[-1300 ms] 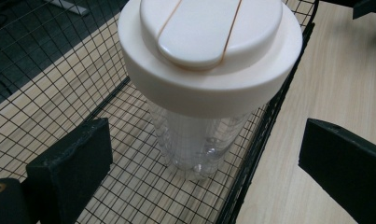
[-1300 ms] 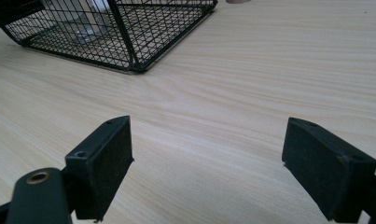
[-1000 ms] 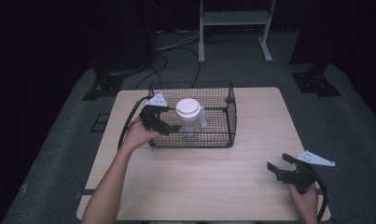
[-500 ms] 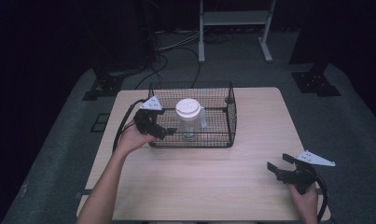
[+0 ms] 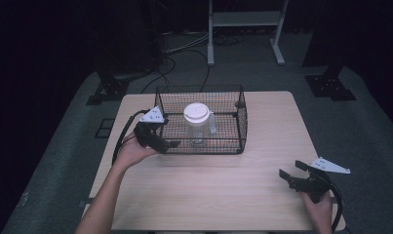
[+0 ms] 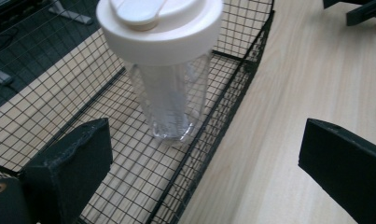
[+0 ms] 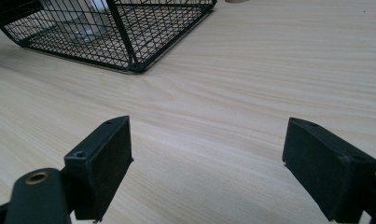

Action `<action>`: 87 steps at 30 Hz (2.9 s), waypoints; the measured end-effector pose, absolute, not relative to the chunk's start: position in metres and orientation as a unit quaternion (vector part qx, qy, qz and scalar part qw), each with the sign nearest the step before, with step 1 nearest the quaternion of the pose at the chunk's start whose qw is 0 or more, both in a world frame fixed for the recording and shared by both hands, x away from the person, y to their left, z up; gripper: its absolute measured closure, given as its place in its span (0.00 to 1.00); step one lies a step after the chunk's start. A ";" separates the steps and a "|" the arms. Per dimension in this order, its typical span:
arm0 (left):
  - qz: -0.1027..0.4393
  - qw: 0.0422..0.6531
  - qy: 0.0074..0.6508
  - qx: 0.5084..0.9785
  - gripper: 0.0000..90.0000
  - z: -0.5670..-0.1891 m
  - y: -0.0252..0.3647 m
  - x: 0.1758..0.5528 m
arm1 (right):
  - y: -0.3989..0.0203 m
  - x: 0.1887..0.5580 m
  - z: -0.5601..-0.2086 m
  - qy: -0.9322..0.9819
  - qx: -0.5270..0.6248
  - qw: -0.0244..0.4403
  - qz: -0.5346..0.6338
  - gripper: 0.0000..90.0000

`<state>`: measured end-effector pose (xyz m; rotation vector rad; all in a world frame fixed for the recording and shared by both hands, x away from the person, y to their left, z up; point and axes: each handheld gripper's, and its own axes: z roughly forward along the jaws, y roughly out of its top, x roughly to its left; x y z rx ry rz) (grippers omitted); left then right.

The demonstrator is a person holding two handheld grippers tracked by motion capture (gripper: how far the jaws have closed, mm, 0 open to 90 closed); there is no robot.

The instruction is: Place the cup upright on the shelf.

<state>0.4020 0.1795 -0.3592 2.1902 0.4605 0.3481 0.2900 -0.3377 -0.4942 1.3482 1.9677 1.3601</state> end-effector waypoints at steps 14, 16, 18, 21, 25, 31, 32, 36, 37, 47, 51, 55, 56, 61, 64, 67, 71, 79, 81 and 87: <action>0.135 0.432 0.168 0.876 0.02 -0.361 0.181 0.378 | -0.338 0.290 -0.494 0.703 0.481 0.197 0.486 0.16; 0.134 0.432 0.168 0.876 0.02 -0.364 0.182 0.375 | -0.338 0.290 -0.494 0.703 0.481 0.197 0.485 0.16; 0.133 0.433 0.168 0.875 0.02 -0.367 0.183 0.372 | -0.338 0.290 -0.494 0.703 0.481 0.197 0.485 0.16; 0.132 0.431 0.169 0.877 0.02 -0.371 0.184 0.369 | -0.337 0.290 -0.494 0.704 0.481 0.197 0.485 0.16; 0.130 0.436 0.172 0.874 0.02 -0.374 0.187 0.365 | -0.337 0.290 -0.494 0.704 0.482 0.197 0.484 0.16; 0.130 0.436 0.171 0.874 0.02 -0.380 0.187 0.361 | -0.337 0.290 -0.494 0.704 0.481 0.198 0.484 0.16; 0.129 0.436 0.171 0.874 0.02 -0.381 0.187 0.360 | -0.337 0.290 -0.494 0.703 0.481 0.197 0.484 0.16; 0.127 0.438 0.172 0.873 0.02 -0.386 0.187 0.356 | -0.337 0.290 -0.494 0.704 0.481 0.197 0.484 0.16; 0.127 0.438 0.172 0.873 0.02 -0.387 0.187 0.355 | -0.337 0.290 -0.494 0.704 0.481 0.197 0.484 0.16; 0.120 0.442 0.177 0.871 0.02 -0.398 0.189 0.347 | -0.337 0.290 -0.494 0.704 0.482 0.197 0.484 0.16; 0.119 0.442 0.180 0.870 0.02 -0.403 0.190 0.345 | -0.337 0.290 -0.494 0.704 0.481 0.197 0.484 0.16; 0.120 0.445 0.182 0.868 0.02 -0.405 0.191 0.342 | -0.337 0.290 -0.494 0.704 0.481 0.197 0.484 0.16; 0.120 0.448 0.184 0.867 0.02 -0.406 0.191 0.341 | -0.337 0.290 -0.494 0.704 0.481 0.197 0.484 0.16; 0.111 0.452 0.187 0.865 0.02 -0.411 0.192 0.338 | -0.337 0.290 -0.494 0.704 0.481 0.197 0.484 0.16; 0.111 0.453 0.187 0.865 0.02 -0.415 0.192 0.336 | -0.337 0.290 -0.494 0.704 0.481 0.197 0.484 0.16; 0.108 0.457 0.190 0.862 0.02 -0.418 0.192 0.333 | -0.337 0.290 -0.494 0.704 0.482 0.196 0.484 0.16; 0.105 0.464 0.195 0.858 0.02 -0.423 0.194 0.329 | -0.337 0.290 -0.494 0.704 0.482 0.196 0.484 0.16; 0.101 0.478 0.210 0.847 0.02 -0.435 0.202 0.322 | -0.337 0.290 -0.494 0.703 0.482 0.196 0.484 0.16; 0.100 0.480 0.212 0.845 0.02 -0.437 0.204 0.321 | -0.337 0.290 -0.494 0.703 0.482 0.196 0.484 0.16; 0.110 0.478 0.219 0.843 0.02 -0.440 0.209 0.315 | -0.337 0.290 -0.494 0.704 0.482 0.196 0.483 0.16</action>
